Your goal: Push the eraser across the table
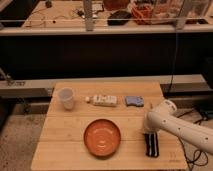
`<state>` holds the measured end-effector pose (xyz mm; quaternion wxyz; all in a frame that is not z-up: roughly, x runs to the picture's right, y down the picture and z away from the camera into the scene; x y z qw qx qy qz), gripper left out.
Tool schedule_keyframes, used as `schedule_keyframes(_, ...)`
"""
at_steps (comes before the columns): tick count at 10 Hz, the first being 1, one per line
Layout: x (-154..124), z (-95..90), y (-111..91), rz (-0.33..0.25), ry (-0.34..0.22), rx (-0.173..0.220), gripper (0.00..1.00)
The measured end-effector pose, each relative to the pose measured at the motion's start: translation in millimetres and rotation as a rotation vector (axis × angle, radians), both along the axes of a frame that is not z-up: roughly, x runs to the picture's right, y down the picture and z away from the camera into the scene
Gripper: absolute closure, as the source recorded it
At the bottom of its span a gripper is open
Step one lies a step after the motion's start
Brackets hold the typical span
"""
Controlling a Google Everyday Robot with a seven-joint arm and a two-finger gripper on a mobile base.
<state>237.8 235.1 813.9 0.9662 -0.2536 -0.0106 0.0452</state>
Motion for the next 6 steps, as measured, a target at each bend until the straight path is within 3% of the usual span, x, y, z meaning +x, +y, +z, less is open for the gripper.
schedule_keyframes(6,2.5,4.1,0.9,0.009,0.005,-0.006,1.0)
